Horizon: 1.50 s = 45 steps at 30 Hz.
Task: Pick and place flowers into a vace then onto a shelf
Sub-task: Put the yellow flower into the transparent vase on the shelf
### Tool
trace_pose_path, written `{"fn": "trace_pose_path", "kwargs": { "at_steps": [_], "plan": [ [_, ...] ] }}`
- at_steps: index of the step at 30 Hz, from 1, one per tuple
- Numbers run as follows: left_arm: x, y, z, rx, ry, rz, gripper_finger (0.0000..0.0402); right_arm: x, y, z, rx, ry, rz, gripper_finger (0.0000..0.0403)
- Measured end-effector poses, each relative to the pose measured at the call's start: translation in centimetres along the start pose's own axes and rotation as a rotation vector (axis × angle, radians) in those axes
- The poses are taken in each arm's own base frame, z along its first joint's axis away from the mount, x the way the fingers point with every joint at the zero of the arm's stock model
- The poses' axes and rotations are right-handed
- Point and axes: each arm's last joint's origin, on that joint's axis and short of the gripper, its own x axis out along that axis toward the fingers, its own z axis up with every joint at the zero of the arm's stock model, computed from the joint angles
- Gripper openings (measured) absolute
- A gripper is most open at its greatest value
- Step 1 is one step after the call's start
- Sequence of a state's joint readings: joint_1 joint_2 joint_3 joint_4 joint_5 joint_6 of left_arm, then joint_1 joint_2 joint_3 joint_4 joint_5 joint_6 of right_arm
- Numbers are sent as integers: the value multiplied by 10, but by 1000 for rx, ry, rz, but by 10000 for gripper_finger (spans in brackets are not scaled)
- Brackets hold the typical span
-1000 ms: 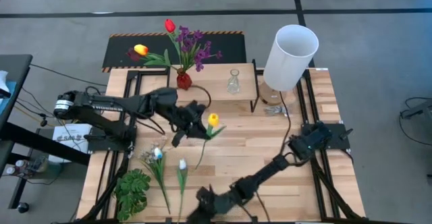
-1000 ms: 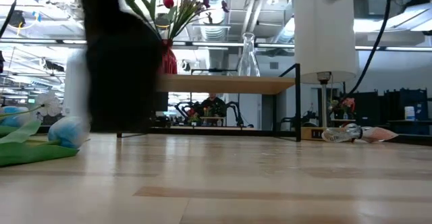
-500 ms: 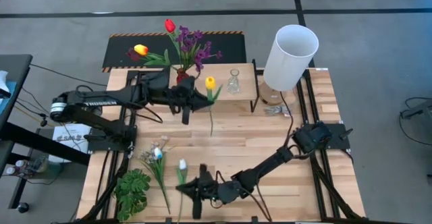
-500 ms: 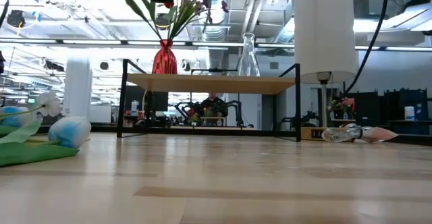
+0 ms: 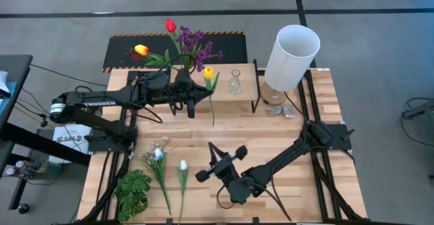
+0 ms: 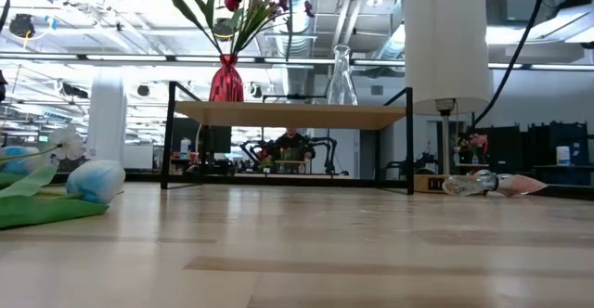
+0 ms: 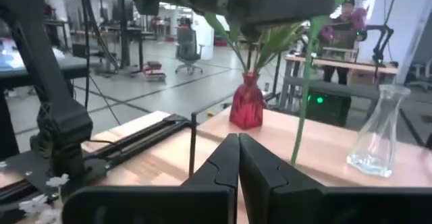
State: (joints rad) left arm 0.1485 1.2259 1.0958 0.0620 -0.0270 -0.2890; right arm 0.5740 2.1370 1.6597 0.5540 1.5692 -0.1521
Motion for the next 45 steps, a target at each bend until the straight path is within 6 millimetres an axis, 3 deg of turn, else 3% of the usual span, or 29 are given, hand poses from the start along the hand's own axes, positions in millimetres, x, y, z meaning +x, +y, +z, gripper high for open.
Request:
{"fn": "trace_pose_path", "kwargs": {
  "at_steps": [10,17,24,30,34,38,45],
  "plan": [
    [-1,-12,-4,44,-63,216,2,24,-14,24,75,2,-55,7],
    [-4,-26,-9,88,-74,295,2,46,-30,46,3,8,-103,34],
    [-7,-41,-13,96,-71,264,2,64,-32,44,-83,17,-142,98],
    [-10,-53,-15,112,-83,255,2,77,-35,41,-21,15,-172,172],
    [-11,-57,-16,110,-79,238,2,80,-35,41,-29,16,-179,200],
    [-13,-63,-18,89,-71,194,2,80,-35,41,-29,16,-177,198],
    [-15,-71,-21,87,-59,150,2,79,-34,41,-20,11,-157,160]
  ]
}}
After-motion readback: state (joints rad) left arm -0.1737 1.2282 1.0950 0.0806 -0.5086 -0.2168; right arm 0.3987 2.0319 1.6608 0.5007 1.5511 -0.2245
